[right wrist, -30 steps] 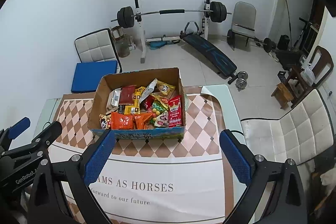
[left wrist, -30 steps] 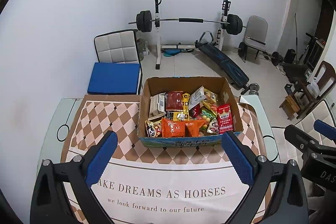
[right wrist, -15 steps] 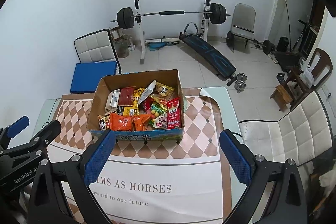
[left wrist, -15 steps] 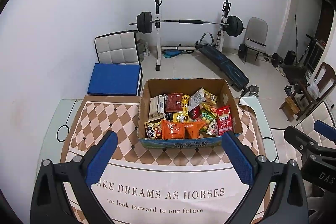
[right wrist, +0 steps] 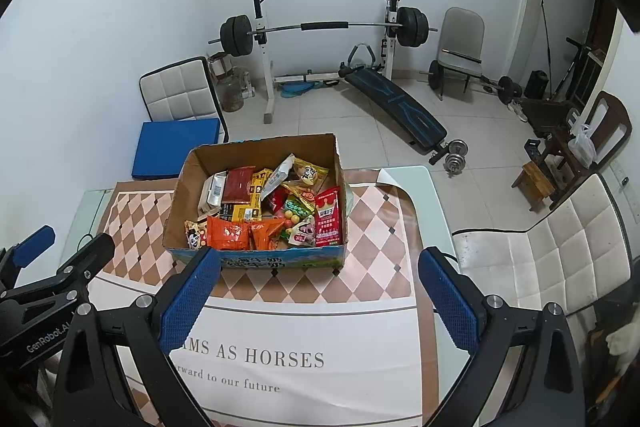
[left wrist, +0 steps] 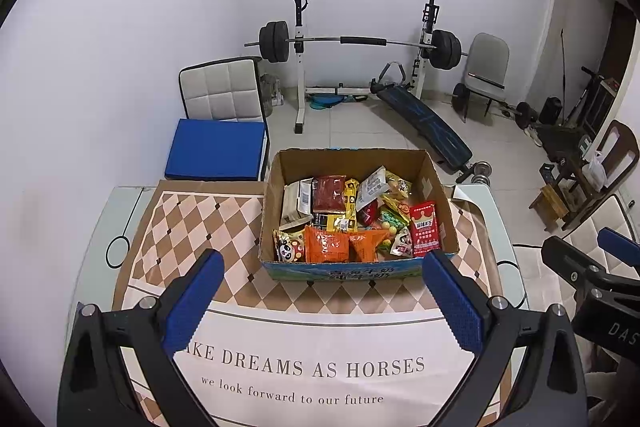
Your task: Organize snacks
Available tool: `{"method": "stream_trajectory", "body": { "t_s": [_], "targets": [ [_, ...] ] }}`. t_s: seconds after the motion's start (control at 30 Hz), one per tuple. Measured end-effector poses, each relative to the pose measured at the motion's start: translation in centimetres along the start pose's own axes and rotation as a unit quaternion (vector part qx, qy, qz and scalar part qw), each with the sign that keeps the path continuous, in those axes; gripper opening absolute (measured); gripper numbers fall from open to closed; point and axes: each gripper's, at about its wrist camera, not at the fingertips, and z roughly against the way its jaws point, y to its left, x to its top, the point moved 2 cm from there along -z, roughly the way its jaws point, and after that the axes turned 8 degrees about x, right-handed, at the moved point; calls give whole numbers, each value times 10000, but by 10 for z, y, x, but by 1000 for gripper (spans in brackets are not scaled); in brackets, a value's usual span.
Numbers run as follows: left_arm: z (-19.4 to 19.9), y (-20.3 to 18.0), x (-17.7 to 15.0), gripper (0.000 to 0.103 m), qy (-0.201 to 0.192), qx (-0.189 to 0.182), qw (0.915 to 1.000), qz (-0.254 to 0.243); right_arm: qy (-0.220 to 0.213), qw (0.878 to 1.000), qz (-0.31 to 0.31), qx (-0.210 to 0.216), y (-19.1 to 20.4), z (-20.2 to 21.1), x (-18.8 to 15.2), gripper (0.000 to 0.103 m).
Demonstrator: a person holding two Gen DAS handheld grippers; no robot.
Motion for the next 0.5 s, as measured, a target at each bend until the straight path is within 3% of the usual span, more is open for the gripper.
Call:
{"method": "stream_trajectory", "body": {
  "t_s": [0.5],
  "targets": [
    [5,-2,0,102,-8,-8,10000,-2,-1,10000,1,-26,-1,4,-2,101]
  ]
}}
